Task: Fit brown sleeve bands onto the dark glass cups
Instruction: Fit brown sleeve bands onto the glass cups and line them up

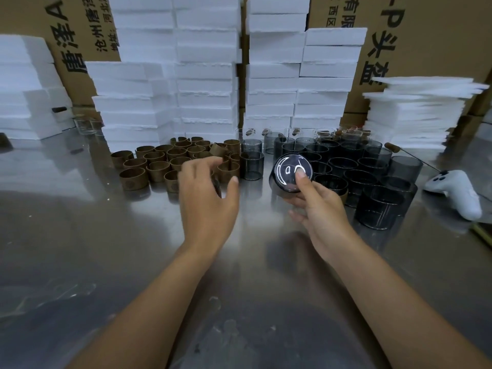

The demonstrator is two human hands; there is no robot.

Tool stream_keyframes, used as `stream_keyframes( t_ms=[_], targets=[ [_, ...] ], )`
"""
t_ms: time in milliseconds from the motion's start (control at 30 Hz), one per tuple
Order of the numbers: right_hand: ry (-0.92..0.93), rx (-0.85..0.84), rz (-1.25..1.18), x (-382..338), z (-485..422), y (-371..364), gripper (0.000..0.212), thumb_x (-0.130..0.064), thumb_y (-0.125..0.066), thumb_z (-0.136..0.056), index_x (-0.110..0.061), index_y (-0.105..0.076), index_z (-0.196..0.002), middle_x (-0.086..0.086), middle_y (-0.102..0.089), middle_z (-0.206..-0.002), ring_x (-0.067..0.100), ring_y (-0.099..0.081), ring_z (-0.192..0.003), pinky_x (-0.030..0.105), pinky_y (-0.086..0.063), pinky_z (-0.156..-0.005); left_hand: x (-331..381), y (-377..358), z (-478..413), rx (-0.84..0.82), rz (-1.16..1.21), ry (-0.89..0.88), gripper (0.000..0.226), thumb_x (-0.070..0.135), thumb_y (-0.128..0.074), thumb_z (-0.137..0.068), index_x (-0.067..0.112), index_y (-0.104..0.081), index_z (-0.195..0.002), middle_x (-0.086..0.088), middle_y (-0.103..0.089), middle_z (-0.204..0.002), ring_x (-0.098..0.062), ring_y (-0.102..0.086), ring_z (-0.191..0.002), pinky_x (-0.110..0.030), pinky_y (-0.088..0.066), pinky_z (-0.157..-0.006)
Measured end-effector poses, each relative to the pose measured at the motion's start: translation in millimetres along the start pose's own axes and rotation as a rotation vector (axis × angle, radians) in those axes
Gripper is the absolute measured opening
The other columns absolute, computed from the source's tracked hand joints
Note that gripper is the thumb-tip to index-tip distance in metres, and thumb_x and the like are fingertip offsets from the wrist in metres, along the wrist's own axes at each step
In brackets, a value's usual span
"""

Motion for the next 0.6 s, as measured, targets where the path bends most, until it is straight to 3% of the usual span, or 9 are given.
stream_keyframes(
  t_ms=[100, 233, 333, 500, 600],
  targets=[
    [-0.017, -0.001, -0.005, 3, -1, 1, 0.036, -0.045, -0.058, -0.089, -0.014, -0.066, -0.105, 0.010, -0.068, -0.117, 0.022, -0.062, -0.113, 0.034, -0.048, -0.091, -28, 3, 0, -0.016, -0.168, 0.211, 0.056, 0.019, -0.070, -0.081, 0.010, -0.044, -0.129, -0.010, -0.035, -0.133, -0.023, -0.030, -0.124, -0.023, -0.026, -0.096],
    [-0.022, -0.007, -0.022, 3, 0, 0, 0.026, -0.042, -0.059, -0.090, -0.018, -0.066, -0.095, 0.011, -0.067, -0.119, 0.023, -0.061, -0.114, 0.035, -0.048, -0.091, -52, -9, 6, -0.169, -0.193, 0.418, 0.067, 0.021, -0.068, -0.085, 0.004, -0.030, -0.138, -0.016, -0.026, -0.141, -0.031, -0.028, -0.130, -0.031, -0.030, -0.099],
    [-0.016, -0.034, -0.051, 2, 1, -2, 0.030, -0.043, -0.058, -0.090, -0.016, -0.065, -0.100, 0.009, -0.069, -0.116, 0.021, -0.064, -0.109, 0.031, -0.049, -0.084, -53, -12, 4, -0.183, -0.168, 0.394, 0.062, 0.015, -0.064, -0.088, 0.004, -0.030, -0.138, -0.014, -0.029, -0.141, -0.028, -0.036, -0.128, -0.022, -0.028, -0.088],
    [-0.001, -0.058, -0.122, -2, 2, -6, 0.032, -0.047, -0.059, -0.084, -0.020, -0.067, -0.099, -0.008, -0.074, -0.090, 0.009, -0.067, -0.088, 0.028, -0.049, -0.076, -38, -23, 5, -0.258, -0.172, 0.214, 0.038, 0.017, -0.062, -0.090, 0.014, -0.054, -0.127, -0.001, -0.040, -0.126, -0.018, -0.048, -0.116, -0.019, -0.033, -0.088],
    [0.015, -0.072, -0.145, -4, 4, -9, 0.030, -0.048, -0.060, -0.081, -0.022, -0.067, -0.094, -0.010, -0.074, -0.087, 0.006, -0.068, -0.084, 0.027, -0.048, -0.076, -26, -36, 8, -0.308, -0.156, 0.096, 0.030, 0.018, -0.065, -0.089, 0.016, -0.063, -0.118, 0.007, -0.039, -0.114, -0.012, -0.048, -0.107, -0.020, -0.036, -0.088]
  ],
)
Point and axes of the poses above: each hand's wrist, its own z-axis away from the middle knuckle, its own y-axis out of the back of the hand, x = y × z, the point moved 9 cm from there along -z, towards the middle knuckle
